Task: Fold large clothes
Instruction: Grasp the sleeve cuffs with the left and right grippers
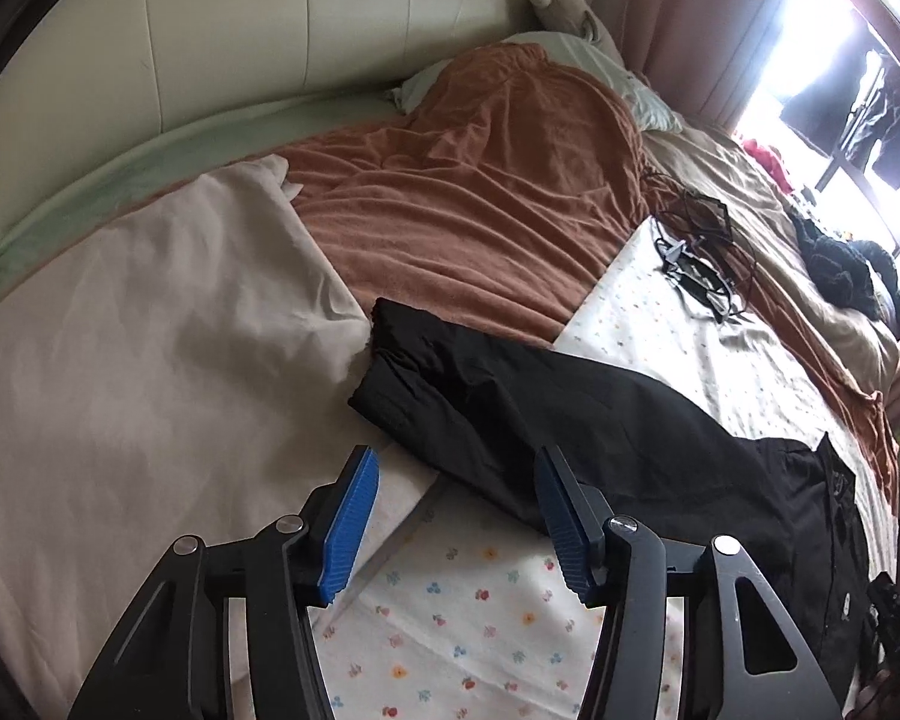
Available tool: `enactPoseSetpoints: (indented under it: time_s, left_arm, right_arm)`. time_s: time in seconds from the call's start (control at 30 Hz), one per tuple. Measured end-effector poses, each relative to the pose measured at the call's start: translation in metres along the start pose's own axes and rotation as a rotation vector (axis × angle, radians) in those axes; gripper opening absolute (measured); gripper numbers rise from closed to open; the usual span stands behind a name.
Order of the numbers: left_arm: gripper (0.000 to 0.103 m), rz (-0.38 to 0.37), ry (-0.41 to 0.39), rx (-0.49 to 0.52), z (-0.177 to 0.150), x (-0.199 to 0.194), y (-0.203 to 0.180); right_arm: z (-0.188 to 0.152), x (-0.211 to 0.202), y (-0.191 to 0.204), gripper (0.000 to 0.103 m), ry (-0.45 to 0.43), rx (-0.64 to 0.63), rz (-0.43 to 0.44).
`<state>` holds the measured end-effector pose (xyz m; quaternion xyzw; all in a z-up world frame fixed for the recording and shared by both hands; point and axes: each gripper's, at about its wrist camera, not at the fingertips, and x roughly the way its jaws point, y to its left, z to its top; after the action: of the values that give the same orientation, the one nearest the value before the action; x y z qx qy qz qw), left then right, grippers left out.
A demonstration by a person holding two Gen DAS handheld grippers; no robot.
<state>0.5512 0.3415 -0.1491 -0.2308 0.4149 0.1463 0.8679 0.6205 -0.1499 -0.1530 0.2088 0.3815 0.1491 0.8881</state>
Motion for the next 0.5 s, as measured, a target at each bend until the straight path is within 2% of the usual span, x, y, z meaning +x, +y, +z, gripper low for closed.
enactPoseSetpoints:
  time_s: [0.17,0.2,0.27,0.37,0.43,0.47,0.5]
  left_arm:
    - [0.056,0.067,0.077,-0.019,0.011,0.046,0.017]
    - [0.052,0.079,0.079,-0.028,0.013,0.051,0.02]
    - [0.042,0.09,0.074,-0.045,0.017,0.059,0.024]
    - [0.03,0.113,0.042,-0.031,0.026,0.058,0.021]
    - [0.024,0.149,0.027,0.027,0.032,0.053,0.009]
    - [0.012,0.161,0.015,0.059,0.034,0.047,0.001]
    - [0.012,0.154,0.004,0.072,0.037,0.042,-0.004]
  right_arm:
    - [0.01,0.032,0.006,0.03,0.029,0.003,0.039]
    - [0.01,0.036,0.006,0.028,0.033,0.005,0.042]
    - [0.014,0.049,0.005,0.015,0.052,0.016,0.055]
    - [0.018,0.063,0.0,0.014,0.061,0.051,0.072]
    - [0.021,0.075,-0.003,0.012,0.07,0.06,0.083]
    - [0.022,0.08,-0.005,0.011,0.079,0.063,0.089]
    - [0.022,0.088,-0.008,0.011,0.09,0.077,0.097]
